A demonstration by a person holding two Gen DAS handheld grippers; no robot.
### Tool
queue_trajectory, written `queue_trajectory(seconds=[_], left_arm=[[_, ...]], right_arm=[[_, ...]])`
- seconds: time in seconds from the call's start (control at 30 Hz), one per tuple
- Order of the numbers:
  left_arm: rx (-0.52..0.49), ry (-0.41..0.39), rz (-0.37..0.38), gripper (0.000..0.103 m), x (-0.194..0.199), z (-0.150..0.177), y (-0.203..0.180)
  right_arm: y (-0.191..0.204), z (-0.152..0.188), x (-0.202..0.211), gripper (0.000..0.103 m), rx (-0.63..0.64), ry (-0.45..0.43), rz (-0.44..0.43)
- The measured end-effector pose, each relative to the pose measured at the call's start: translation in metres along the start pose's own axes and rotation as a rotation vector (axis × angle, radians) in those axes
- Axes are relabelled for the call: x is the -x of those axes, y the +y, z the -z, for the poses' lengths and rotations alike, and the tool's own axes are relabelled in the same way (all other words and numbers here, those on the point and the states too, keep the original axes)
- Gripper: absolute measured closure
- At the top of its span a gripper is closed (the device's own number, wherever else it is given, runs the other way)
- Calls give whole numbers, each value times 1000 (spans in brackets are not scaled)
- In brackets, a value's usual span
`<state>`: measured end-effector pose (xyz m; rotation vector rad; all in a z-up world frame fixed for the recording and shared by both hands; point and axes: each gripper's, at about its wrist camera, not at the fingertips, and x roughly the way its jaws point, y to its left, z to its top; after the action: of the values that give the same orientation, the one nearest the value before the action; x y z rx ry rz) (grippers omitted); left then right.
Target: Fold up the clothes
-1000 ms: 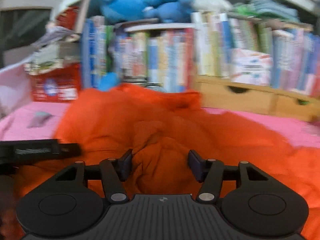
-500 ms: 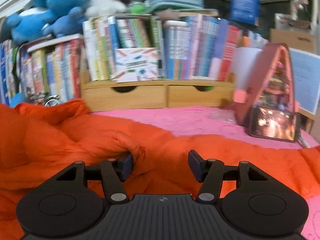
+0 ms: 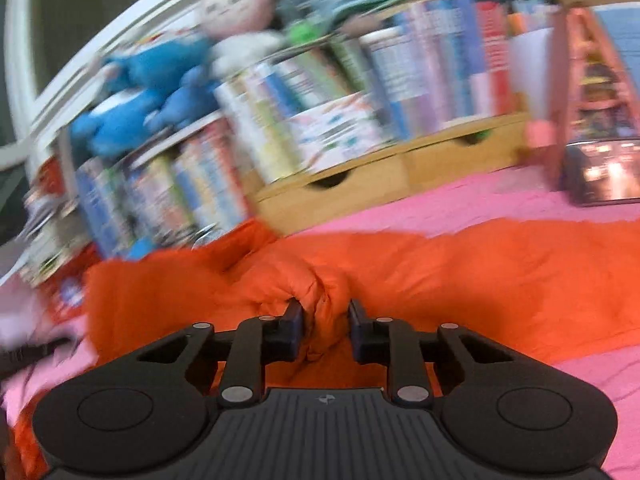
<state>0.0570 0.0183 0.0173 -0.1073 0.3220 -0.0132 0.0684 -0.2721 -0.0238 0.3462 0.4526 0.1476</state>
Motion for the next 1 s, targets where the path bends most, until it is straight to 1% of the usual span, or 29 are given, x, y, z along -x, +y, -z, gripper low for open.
queue_trajectory(seconds=[0.07,0.1,0.13,0.17,0.2,0.23,0.27,0.3,0.37,0.43,0.47,0.57,0.6,0.63,0.7,0.77,0.83,0.87,0.9,0.93,0.97,1.0], left_arm=[[-122,-31,-2,15,-9,-3,-28],[-179,-18,-21,16,-21,-2,-38],[-220,20,-50,18,-36,3,-43],[-256,63,-80,28,-53,8,-46],[-280,119,-115,32,-71,16,-44],[-274,192,-134,31,-88,22,-38],[-239,231,-120,31,-96,22,-31],[-220,242,-116,30,-99,22,-27],[-241,260,-116,28,-103,23,-27],[-267,269,-104,27,-105,24,-31],[-272,273,-99,26,-106,25,-32],[-262,281,-78,25,-105,27,-32],[-262,283,-76,25,-104,27,-31],[-263,285,-75,25,-104,27,-31],[-267,292,-78,26,-107,28,-33],[-272,294,-80,26,-107,28,-34],[-272,295,-79,26,-106,28,-34],[-272,295,-79,26,-106,29,-34],[-273,295,-80,26,-106,29,-34],[-275,294,-82,26,-106,29,-35],[-277,294,-84,26,-106,29,-35],[-280,294,-86,26,-106,29,-36]], right_arm=[[17,5,-1,78,59,33,-63],[28,8,0,78,97,47,-89],[37,11,1,78,139,55,-93],[39,12,1,78,158,52,-55],[40,13,1,78,176,49,-16],[42,14,0,78,195,45,22],[44,15,0,79,214,42,61],[44,16,-1,79,227,40,100],[33,12,-5,79,196,38,179],[28,12,-2,78,209,20,232],[29,12,0,78,240,1,269],[22,10,6,77,265,-24,336],[17,8,9,76,245,-19,326],[13,4,12,76,208,-15,293],[14,-1,26,76,158,-43,201],[24,-8,35,74,180,-82,133],[37,-13,39,59,223,-119,80],[45,-16,39,43,255,-130,56],[54,-16,32,32,309,-116,39],[64,-17,25,31,366,-98,27],[75,-14,10,31,433,-53,43],[81,-11,-5,34,477,-25,75]])
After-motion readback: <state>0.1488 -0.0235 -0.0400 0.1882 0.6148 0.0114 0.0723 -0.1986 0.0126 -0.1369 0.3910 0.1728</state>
